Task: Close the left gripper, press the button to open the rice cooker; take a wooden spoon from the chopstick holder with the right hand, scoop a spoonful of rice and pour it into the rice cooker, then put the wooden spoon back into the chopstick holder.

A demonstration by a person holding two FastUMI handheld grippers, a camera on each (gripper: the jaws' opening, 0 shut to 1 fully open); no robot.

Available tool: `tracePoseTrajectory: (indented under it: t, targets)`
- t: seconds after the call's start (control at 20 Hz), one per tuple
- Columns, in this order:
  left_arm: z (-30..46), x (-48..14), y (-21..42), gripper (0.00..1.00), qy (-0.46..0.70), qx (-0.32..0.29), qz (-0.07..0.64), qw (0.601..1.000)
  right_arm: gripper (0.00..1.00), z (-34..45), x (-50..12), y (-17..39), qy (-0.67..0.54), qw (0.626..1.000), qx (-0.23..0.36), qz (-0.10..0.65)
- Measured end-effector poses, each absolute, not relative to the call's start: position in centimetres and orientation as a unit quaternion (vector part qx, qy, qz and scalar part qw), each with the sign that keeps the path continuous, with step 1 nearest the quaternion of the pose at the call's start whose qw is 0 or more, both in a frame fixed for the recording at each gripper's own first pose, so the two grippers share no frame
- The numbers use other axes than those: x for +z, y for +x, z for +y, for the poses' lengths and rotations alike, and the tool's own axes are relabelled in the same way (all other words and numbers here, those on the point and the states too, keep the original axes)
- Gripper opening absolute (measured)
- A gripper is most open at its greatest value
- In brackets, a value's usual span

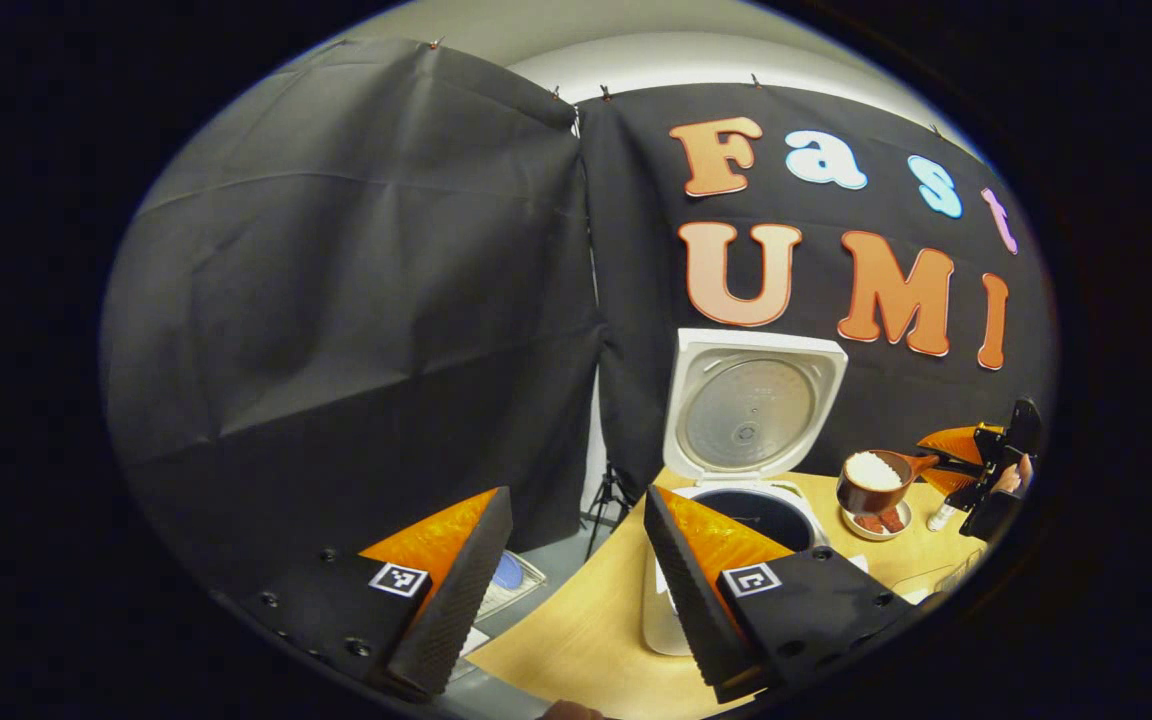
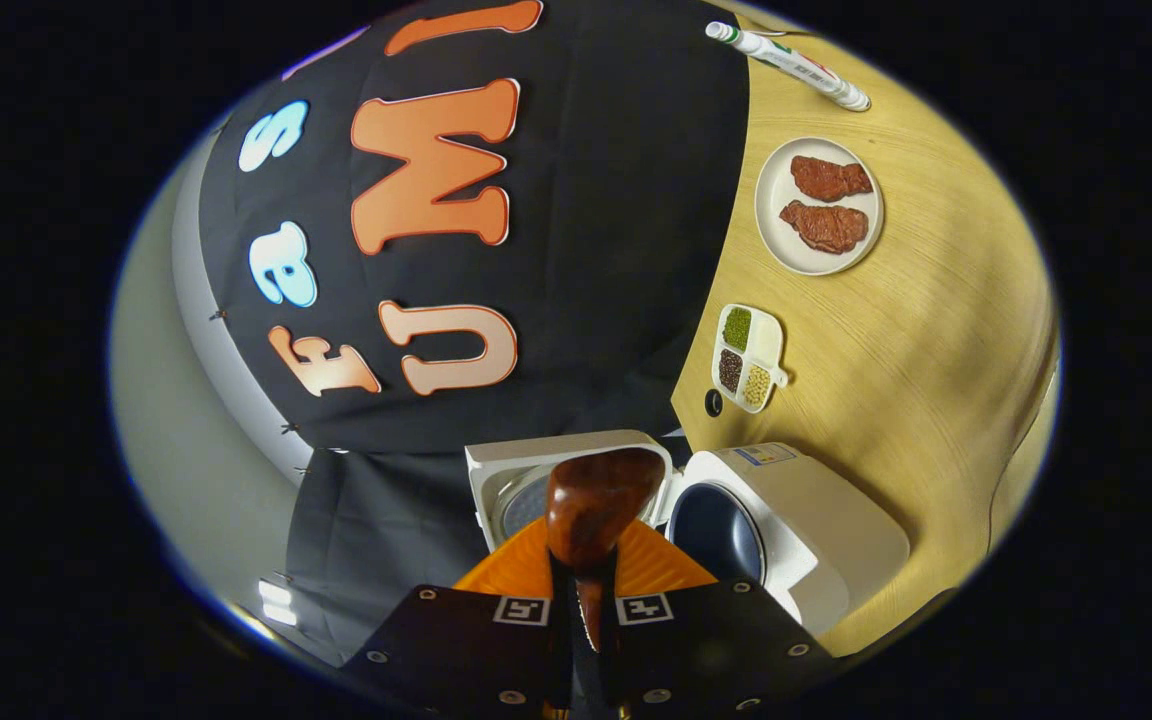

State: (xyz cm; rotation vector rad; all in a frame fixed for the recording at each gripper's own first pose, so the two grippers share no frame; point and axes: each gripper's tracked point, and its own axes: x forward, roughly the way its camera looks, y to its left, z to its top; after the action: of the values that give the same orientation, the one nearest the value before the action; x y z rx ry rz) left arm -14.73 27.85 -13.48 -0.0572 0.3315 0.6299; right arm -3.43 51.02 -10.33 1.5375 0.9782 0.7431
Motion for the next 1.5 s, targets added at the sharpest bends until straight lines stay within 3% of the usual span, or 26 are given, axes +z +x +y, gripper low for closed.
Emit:
tracePoseTrajectory:
  t: [0.2, 0.6, 1.5]
  targets:
    - [28.8, -14.7, -15.6, 0.92, -0.025, 0.309, 0.172, 0.935, 0.10, 54.4, -9.8, -3.1, 0.592, 0.614, 0.328, 0.406]
    - [29.2, -16.2, -16.8, 0.92, -0.041, 0.315, 0.185, 0.930, 0.10, 59.8, -8.8, -3.1, 0.483, 0.699, 0.360, 0.384]
    - [28.8, -16.7, -17.7, 0.92, -0.049, 0.320, 0.199, 0.925, 0.10, 60.7, -8.2, -1.7, 0.357, 0.788, 0.380, 0.327]
